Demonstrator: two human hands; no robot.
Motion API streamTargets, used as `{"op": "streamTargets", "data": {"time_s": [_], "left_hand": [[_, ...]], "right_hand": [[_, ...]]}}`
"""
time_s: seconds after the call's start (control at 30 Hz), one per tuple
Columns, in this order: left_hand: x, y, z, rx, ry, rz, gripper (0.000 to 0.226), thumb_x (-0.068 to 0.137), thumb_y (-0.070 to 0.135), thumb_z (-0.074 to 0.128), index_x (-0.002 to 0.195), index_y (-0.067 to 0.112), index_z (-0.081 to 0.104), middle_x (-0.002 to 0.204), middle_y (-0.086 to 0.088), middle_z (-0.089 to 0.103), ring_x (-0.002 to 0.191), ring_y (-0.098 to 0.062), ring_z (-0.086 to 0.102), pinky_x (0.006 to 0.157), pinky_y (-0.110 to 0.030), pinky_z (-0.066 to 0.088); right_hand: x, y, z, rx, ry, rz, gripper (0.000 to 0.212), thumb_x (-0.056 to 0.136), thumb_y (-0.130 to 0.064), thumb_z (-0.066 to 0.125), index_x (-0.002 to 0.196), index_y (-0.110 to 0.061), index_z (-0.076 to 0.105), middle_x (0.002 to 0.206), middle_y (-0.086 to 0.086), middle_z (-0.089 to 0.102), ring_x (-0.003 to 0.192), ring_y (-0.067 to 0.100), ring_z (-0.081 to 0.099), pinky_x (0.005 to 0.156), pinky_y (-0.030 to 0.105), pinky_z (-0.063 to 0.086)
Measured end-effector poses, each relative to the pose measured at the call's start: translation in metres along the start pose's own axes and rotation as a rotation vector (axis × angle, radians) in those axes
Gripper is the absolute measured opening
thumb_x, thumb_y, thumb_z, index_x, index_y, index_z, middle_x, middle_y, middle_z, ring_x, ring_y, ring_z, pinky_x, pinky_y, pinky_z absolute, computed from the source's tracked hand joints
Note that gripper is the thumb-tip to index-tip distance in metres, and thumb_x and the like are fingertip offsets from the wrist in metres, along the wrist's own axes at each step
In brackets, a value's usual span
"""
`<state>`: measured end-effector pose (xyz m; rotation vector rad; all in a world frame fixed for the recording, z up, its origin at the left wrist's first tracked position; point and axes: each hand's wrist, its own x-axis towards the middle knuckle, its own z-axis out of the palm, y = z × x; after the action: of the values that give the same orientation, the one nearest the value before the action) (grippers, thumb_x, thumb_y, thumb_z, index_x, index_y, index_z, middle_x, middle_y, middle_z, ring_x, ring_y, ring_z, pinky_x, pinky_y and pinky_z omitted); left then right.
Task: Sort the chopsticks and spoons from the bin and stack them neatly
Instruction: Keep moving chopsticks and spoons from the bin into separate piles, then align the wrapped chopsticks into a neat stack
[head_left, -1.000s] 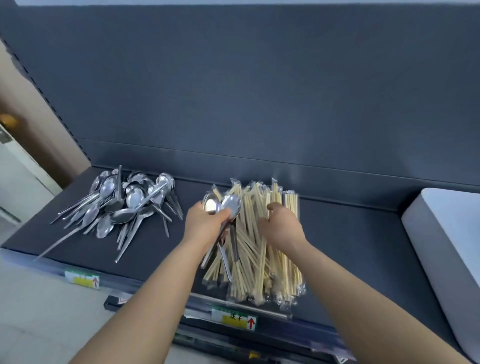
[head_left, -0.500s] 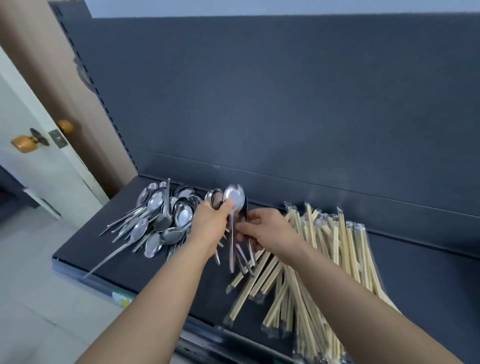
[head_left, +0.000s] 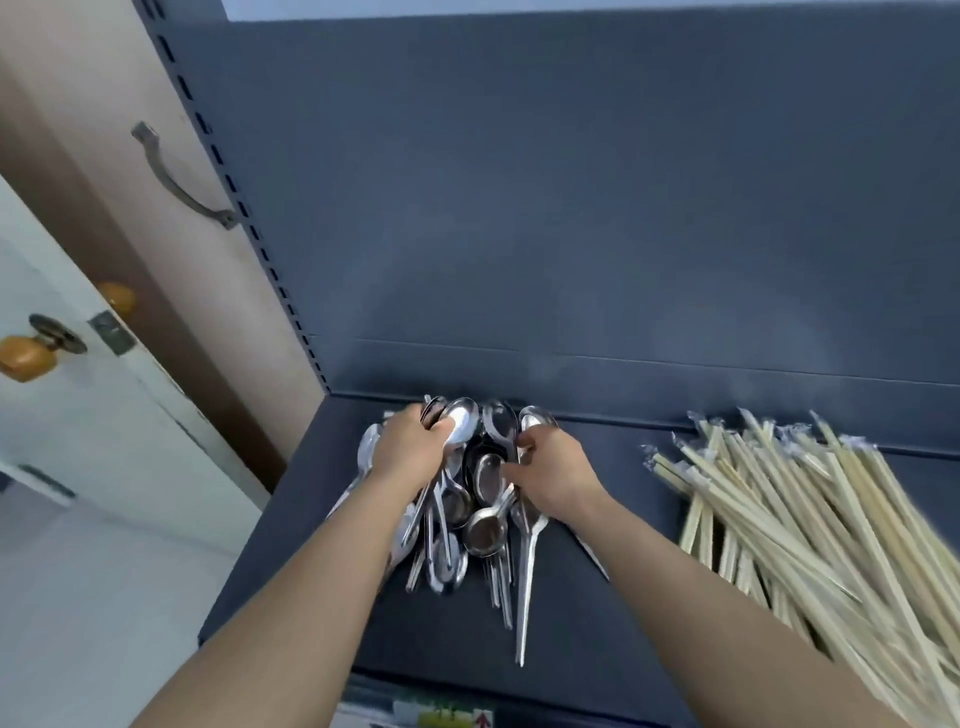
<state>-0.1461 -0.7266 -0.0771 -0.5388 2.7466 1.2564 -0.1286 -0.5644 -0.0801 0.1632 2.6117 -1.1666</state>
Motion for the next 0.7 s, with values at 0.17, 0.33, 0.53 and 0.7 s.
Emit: {"op": "streamTargets", "data": {"time_s": [0.17,0.33,0.53,0.7], "left_hand": [[0.007,-0.015,0.002,0.014,-0.053,0.118,0.027,0.085,0.036,0.067,0.093,0.010,0.063,0.088,-0.002,0.062,0.082,-0.023,0.057,0.067,-0.029,0.035],[0.010,-0.029,0.004,-0.196,-0.074,0.182,0.031,0.080,0.025,0.076,0.108,0.017,0.067,0.087,0.008,0.058,0.085,-0.016,0.057,0.077,-0.026,0.043],[0.007,-0.037,0.003,-0.244,-0.045,0.203,0.036,0.080,0.023,0.076,0.113,0.017,0.064,0.097,0.003,0.057,0.074,-0.008,0.052,0.064,-0.015,0.039],[0.005,-0.040,0.003,-0.242,-0.027,0.196,0.035,0.080,0.022,0.076,0.112,0.016,0.063,0.097,0.004,0.056,0.075,-0.007,0.052,0.065,-0.017,0.040]], "right_hand": [[-0.008,-0.005,0.012,-0.233,0.100,0.003,0.032,0.087,-0.026,0.060,0.116,-0.012,0.058,0.102,0.007,0.066,0.092,0.027,0.063,0.078,0.035,0.053],[-0.015,-0.002,0.021,-0.358,0.164,-0.016,0.017,0.090,-0.029,0.056,0.091,-0.013,0.050,0.103,0.009,0.058,0.080,0.025,0.053,0.067,0.031,0.043],[-0.020,0.001,0.028,-0.398,0.212,-0.026,0.026,0.094,-0.031,0.052,0.113,-0.013,0.055,0.111,0.008,0.056,0.092,0.030,0.062,0.072,0.033,0.048],[-0.023,0.001,0.029,-0.424,0.239,-0.045,0.026,0.094,-0.030,0.052,0.114,-0.013,0.055,0.111,0.008,0.055,0.092,0.029,0.062,0.069,0.031,0.045]]}}
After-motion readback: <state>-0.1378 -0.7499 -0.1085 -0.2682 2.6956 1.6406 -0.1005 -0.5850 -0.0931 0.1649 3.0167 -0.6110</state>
